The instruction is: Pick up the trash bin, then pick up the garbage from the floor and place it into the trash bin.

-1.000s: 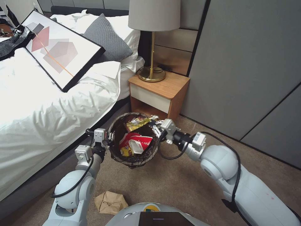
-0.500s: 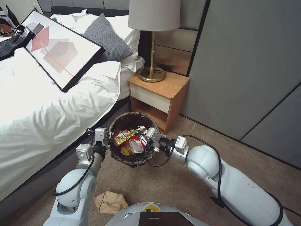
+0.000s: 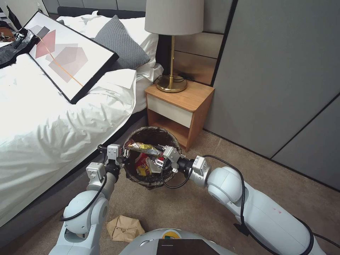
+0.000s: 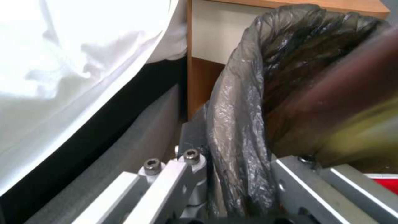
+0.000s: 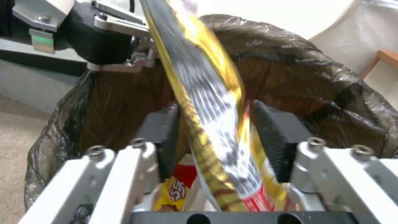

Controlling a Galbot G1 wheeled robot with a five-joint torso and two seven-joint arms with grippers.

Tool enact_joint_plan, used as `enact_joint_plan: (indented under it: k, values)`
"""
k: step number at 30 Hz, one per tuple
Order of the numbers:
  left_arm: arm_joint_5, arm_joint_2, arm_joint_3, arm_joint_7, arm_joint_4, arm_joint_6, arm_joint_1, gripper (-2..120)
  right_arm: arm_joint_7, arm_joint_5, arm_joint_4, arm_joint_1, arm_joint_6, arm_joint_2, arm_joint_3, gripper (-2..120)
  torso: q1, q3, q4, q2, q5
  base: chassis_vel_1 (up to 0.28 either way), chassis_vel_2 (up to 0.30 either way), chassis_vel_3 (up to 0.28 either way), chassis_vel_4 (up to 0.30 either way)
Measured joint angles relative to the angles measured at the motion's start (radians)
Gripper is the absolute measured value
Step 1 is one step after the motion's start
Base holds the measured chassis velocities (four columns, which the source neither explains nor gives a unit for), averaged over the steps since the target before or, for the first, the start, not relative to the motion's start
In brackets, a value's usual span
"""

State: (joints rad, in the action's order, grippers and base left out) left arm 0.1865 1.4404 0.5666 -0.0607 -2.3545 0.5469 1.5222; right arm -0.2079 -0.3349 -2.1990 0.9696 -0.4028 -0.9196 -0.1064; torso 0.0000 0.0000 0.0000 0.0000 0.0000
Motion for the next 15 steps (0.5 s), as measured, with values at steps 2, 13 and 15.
enact_joint_plan:
  k: [2,13,15]
  values:
    - [0.0,0.0,0.0,0.0,0.0,0.0,0.0,7,0.001,-0.001,0.0,-0.001,0.0,0.0,0.001,54,0.0,0.0,0.0,0.0,0.0,0.0,0.0,0.0,0.0]
    - [0.001,0.0,-0.001,0.0,0.002,0.002,-0.003,7,0.009,-0.021,-0.012,0.001,0.0,-0.003,0.034,92,0.0,0.0,0.0001,0.0,0.0,0.0,0.0,0.0,0.0]
    - [0.001,0.0,0.0,0.0,0.002,0.004,-0.003,7,0.01,-0.03,-0.032,0.019,0.0,-0.002,0.067,99,0.0,0.0,0.0,0.0,0.0,0.0,0.0,0.0,0.0]
